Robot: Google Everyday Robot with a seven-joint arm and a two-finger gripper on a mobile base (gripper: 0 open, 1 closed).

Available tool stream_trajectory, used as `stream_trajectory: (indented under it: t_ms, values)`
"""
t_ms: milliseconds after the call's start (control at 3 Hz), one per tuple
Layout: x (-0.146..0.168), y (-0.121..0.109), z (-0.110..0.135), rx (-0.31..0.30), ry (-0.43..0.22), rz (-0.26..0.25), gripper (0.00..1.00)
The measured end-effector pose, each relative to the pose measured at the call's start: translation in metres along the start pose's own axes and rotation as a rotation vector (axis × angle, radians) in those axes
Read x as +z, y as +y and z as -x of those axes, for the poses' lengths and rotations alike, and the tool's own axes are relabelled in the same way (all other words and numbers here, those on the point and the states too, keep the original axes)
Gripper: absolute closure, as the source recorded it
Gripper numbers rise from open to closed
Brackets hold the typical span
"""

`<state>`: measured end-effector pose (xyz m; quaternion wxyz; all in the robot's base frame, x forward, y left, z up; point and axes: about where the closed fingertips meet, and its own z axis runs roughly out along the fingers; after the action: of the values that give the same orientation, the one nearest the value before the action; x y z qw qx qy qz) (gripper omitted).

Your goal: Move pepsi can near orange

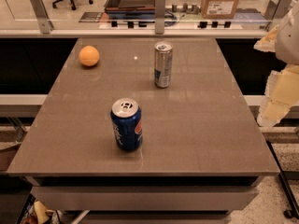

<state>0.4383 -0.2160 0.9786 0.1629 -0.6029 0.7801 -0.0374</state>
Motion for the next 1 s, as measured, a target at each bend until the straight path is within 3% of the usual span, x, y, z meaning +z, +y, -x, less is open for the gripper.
stream_trajectory:
  t_ms: [667, 1000]
  values:
    - [0.001, 0.002, 0.003, -0.003, -0.028, -0.002, 0.00]
    - [0.010, 0.007, 0.012, -0.014, -0.105, 0.009, 0.00]
